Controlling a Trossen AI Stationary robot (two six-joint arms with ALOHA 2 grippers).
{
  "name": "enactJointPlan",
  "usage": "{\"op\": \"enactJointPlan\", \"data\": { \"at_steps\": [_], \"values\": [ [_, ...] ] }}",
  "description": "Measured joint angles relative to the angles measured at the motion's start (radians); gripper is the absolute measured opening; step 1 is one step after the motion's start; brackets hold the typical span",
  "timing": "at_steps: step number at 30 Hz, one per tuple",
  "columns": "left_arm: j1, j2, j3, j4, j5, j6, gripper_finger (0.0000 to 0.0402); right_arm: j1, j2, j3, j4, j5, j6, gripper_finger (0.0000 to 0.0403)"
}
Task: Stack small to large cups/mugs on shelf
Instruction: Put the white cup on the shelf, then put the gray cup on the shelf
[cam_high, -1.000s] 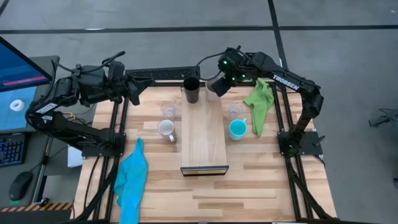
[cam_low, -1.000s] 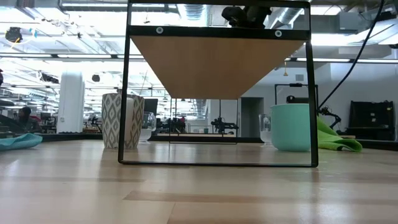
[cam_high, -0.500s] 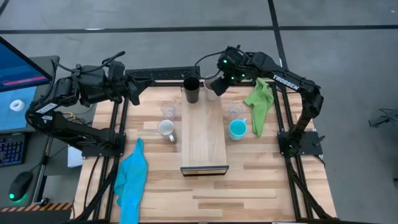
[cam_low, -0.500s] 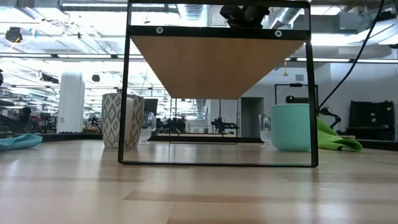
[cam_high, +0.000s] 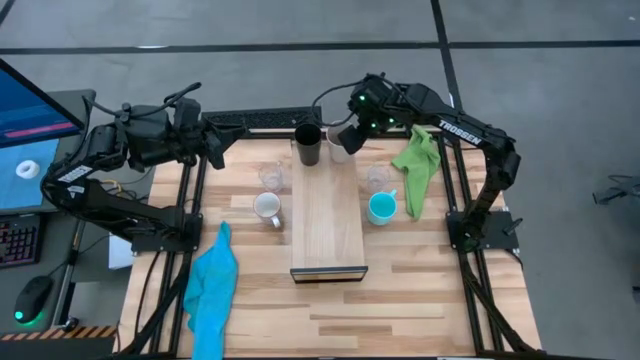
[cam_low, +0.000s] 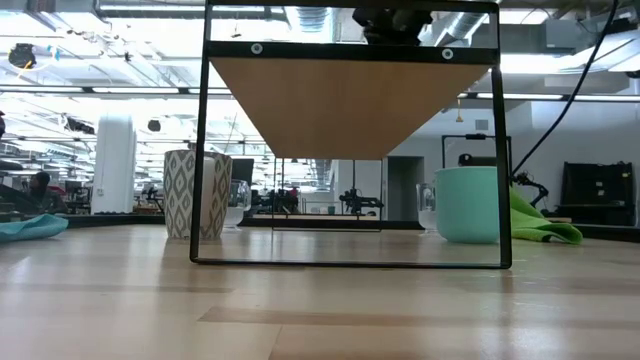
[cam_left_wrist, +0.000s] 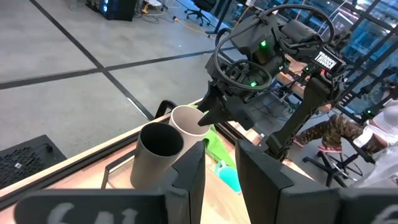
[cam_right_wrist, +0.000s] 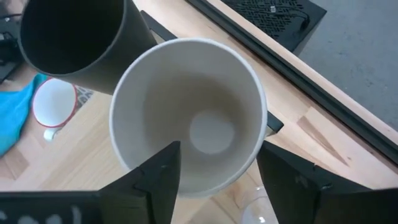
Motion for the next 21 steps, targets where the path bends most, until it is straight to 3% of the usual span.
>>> {"op": "enactJointPlan", "data": {
  "at_steps": [11, 21],
  "values": [
    [0.000, 0.000, 0.000, -0.007, 0.019, 0.000, 0.0080, -0.007, -0.053, 0.000, 0.034, -0.032, -0.008, 0.0231],
    [0.000, 0.000, 0.000, -0.015, 0.060, 0.000, 0.0080, 0.003, -0.216, 0.001, 0.020, -0.034, -0.008, 0.0230]
  ]
}}
